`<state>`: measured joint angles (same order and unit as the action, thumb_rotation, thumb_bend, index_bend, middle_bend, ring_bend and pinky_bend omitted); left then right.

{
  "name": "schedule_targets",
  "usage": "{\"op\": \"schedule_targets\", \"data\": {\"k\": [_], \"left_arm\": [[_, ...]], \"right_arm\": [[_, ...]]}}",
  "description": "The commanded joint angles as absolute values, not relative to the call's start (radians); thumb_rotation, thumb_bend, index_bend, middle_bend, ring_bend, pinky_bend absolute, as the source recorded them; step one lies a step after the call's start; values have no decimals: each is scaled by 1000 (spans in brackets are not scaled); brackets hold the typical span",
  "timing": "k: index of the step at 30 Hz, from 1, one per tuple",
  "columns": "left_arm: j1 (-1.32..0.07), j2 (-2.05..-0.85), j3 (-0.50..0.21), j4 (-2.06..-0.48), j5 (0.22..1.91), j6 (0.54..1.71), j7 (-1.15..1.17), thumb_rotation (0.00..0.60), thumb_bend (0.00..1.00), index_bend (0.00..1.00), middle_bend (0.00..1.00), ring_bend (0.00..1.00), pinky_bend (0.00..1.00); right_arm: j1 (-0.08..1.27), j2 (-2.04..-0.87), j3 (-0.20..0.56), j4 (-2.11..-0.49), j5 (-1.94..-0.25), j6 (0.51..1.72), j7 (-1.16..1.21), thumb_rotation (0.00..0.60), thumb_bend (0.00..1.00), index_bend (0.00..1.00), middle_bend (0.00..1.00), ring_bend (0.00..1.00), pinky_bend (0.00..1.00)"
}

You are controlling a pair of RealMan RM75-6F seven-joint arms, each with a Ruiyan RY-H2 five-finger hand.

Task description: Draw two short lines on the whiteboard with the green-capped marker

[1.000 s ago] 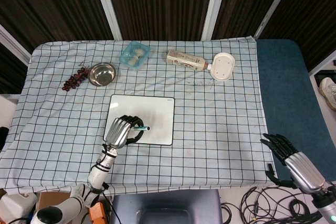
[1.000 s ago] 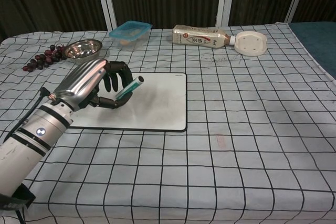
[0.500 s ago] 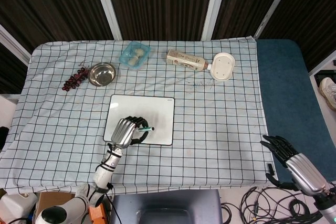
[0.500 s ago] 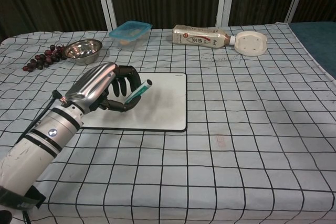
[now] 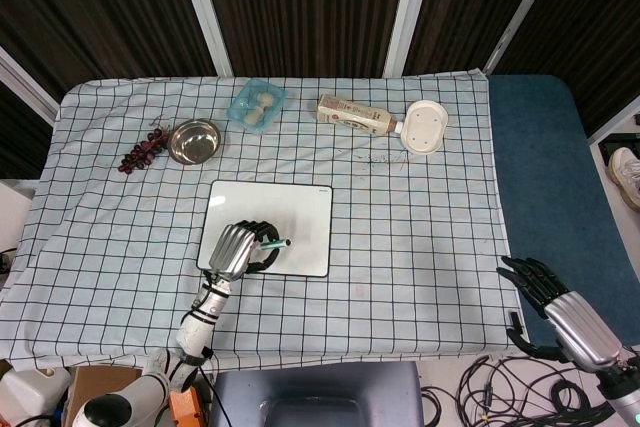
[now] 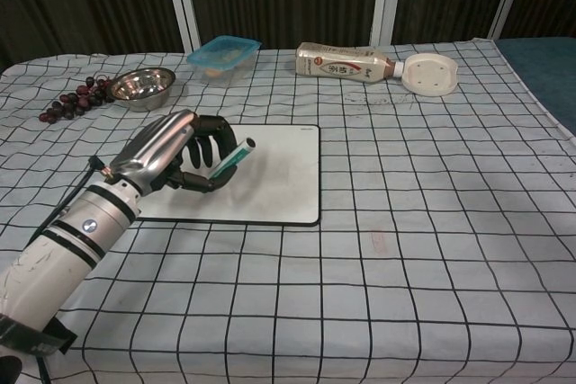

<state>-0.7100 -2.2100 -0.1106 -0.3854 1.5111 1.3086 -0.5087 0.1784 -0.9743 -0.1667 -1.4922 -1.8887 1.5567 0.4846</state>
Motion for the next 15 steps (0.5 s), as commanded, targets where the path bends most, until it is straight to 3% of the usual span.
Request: {"op": "schedule_targets", "data": {"k": [1,15], "left_arm": [[-707,-2210,-109,-380,1511,1308,-512,600,567,758,747,562,573],[-685,-2198,-109,-363,1501,1306,-530,600,567,758,747,562,573]], "right_arm": [[178,-975,-166,-1493,-1888,1557,484,600,283,0,0,0,13],[179,-976,-167,-1497,-1883,1548,469,600,283,0,0,0,12]]}}
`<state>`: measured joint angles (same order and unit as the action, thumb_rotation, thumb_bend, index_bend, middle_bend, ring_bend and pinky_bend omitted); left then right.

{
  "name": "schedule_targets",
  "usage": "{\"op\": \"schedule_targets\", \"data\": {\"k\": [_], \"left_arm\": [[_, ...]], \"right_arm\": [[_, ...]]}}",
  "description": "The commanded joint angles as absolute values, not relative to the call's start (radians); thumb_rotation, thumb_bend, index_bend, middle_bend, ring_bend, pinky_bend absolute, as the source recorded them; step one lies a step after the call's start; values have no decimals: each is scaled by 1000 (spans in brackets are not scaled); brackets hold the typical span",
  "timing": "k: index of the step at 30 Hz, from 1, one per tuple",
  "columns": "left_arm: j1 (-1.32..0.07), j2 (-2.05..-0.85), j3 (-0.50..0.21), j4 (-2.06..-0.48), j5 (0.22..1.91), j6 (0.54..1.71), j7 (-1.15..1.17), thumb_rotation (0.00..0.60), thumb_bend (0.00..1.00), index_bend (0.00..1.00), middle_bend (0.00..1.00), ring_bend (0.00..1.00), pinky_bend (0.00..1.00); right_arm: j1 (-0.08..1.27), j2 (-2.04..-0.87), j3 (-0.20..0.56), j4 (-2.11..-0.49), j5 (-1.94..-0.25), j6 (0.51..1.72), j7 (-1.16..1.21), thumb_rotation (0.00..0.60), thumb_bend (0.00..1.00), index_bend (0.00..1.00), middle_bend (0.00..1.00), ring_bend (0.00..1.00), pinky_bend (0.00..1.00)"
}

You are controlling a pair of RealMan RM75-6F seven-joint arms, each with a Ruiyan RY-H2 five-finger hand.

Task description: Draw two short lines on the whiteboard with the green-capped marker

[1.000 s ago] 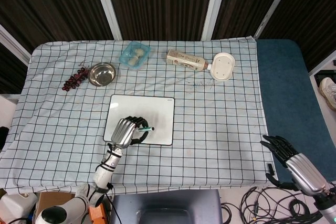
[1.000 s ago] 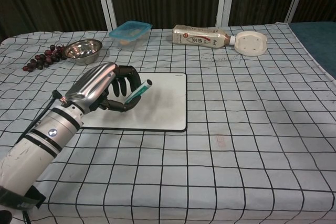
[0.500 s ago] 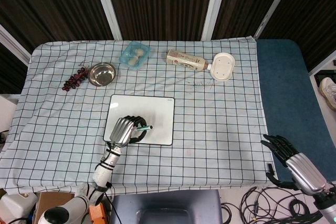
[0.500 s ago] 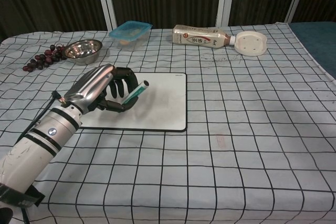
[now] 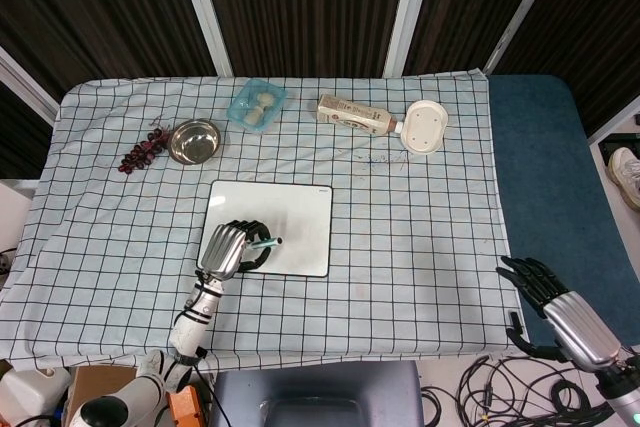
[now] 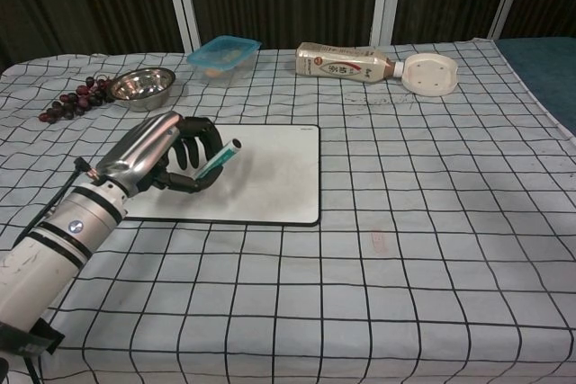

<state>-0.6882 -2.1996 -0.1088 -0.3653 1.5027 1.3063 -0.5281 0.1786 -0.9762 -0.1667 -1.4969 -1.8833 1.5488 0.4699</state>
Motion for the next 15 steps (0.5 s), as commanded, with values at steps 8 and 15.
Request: {"op": "schedule_targets", "data": {"k": [8,15], "left_arm": [[-672,-2191,-110,-350,1495,1302,-545,600,568,758,747,563,573],[-663,-2185,-112,-337,1488,1296,-558,600,568,758,748,563,573]], "right_arm": [[178,-977,-166,-1499,-1880,1547,464,600,282,0,0,0,13],[176,-978,-166,-1501,-1880,1546,457,600,283,0,0,0,13]]}}
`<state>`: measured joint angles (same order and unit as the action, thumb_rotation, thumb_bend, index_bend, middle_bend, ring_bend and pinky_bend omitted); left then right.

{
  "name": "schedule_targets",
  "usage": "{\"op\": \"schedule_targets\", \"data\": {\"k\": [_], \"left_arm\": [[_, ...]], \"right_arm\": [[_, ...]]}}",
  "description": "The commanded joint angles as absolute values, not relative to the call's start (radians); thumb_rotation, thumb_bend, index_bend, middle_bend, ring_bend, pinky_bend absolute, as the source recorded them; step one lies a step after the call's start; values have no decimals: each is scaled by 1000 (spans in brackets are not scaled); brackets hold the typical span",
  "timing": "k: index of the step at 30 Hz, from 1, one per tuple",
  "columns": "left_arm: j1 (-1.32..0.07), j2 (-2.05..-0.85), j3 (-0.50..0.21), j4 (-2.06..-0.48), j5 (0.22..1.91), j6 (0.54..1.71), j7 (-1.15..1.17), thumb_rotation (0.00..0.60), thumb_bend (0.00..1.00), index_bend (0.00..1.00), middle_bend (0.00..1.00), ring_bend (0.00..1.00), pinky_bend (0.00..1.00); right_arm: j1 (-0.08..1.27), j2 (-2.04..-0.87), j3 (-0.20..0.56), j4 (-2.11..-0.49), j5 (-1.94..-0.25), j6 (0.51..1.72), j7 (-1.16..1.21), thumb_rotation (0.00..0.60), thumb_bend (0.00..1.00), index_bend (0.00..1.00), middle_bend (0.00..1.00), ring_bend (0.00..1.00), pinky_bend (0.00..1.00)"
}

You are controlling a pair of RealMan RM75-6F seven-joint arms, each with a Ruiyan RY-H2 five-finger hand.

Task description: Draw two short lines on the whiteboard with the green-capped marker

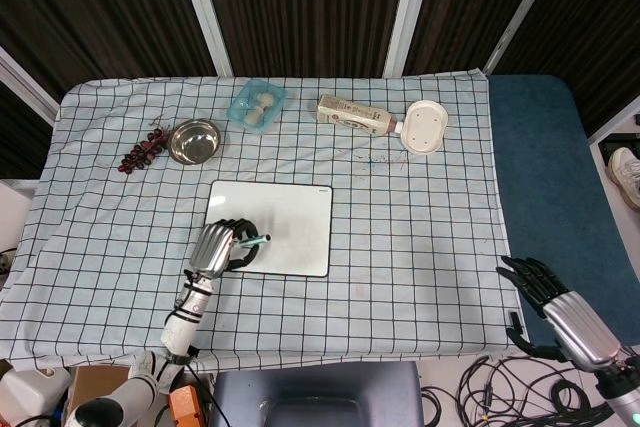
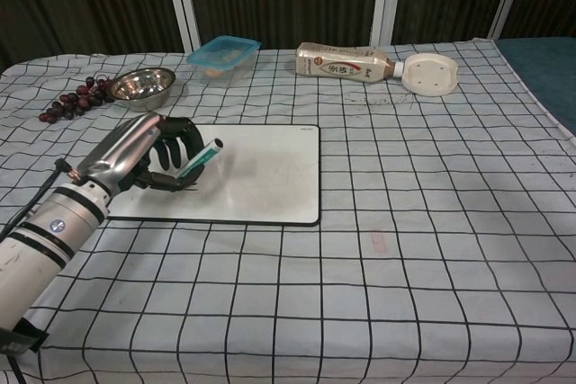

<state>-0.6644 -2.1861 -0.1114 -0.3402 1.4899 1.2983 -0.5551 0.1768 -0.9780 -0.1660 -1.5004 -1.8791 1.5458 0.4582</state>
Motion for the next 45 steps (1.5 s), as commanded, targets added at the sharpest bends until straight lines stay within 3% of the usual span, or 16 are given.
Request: {"op": "schedule_targets", "data": {"k": [1,14,20,25,35,40,45], "left_arm": [[-662,-2184,-113,-335,1487,1295,-559,600,567,758,747,563,573],[-655,-2152,-122,-363,1495,1392,-578,600,568,758,749,564,573],[-645,-2074,-139,-385,1491,1453,-512,600,565,756,750,564,538],[-617,-1983,-154,-307,1451,1365,-443,600,558,748,748,563,396],[-557,-1941,-105,-205,1451,1170,-271,600,551,712,701,447,265],[-558,-1947,-97,-203,1451,1127,-237,600,521,615,604,381,224],[-553,-1937,-87,-216,1457,1124,-254,600,426,447,511,304,179]], "right_arm": [[176,-978,-167,-1501,-1880,1547,457,600,283,0,0,0,13],[170,-979,-165,-1500,-1884,1567,464,600,283,0,0,0,13],[167,-980,-169,-1496,-1900,1580,470,600,283,0,0,0,12],[168,-981,-173,-1496,-1907,1576,466,600,283,0,0,0,13],[177,-988,-176,-1510,-1907,1545,429,600,283,0,0,0,13],[179,-987,-178,-1516,-1905,1537,422,600,283,0,0,0,12],[178,-984,-178,-1515,-1903,1540,428,600,283,0,0,0,13]]}}
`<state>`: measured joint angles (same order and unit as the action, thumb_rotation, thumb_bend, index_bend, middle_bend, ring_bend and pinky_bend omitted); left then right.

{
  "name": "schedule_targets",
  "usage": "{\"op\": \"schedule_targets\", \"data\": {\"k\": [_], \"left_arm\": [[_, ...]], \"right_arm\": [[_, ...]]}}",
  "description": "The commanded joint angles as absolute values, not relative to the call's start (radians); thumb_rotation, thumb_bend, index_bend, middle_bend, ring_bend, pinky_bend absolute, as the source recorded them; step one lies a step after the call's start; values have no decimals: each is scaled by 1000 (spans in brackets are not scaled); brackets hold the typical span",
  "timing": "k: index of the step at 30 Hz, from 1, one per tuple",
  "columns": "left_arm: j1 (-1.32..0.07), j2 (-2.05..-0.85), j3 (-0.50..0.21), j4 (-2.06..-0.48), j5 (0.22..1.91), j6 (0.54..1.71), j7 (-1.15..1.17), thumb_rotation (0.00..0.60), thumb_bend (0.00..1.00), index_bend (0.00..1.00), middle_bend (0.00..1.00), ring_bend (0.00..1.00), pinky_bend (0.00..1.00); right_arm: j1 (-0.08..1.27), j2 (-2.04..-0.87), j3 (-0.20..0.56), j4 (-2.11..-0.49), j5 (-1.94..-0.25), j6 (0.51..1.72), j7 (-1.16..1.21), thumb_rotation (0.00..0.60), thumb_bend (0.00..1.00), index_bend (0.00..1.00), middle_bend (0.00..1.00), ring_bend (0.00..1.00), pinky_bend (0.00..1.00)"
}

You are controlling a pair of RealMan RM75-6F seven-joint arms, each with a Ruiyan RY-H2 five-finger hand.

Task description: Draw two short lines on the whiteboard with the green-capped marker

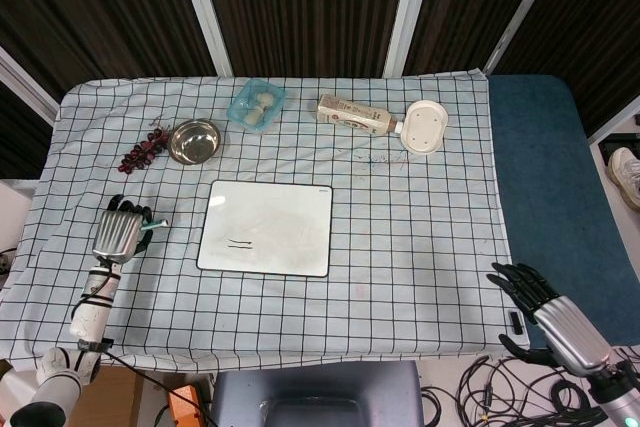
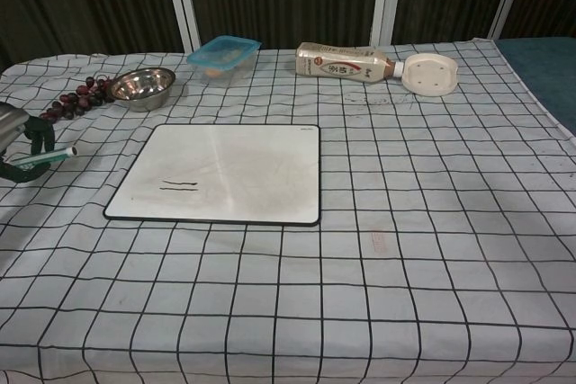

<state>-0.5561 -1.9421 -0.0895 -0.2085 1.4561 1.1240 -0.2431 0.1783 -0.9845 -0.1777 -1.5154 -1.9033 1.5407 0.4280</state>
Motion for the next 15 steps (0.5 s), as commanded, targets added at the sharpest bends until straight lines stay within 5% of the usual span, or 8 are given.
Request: {"op": "schedule_targets", "data": {"k": [1,8,15], "left_arm": [[-551,-1935,-87,-220,1457,1122,-260,600,412,421,492,287,171],[-525,-1895,-67,-286,1473,1143,-311,600,338,292,333,158,111],[-437,-1780,-43,-456,1516,1384,-337,600,336,284,292,121,112]], "right_arm": [[179,-983,-178,-1515,-1903,1540,429,600,283,0,0,0,12],[178,-983,-178,-1516,-1901,1543,430,600,283,0,0,0,13],[176,-986,-175,-1520,-1893,1537,414,600,283,0,0,0,12]]}}
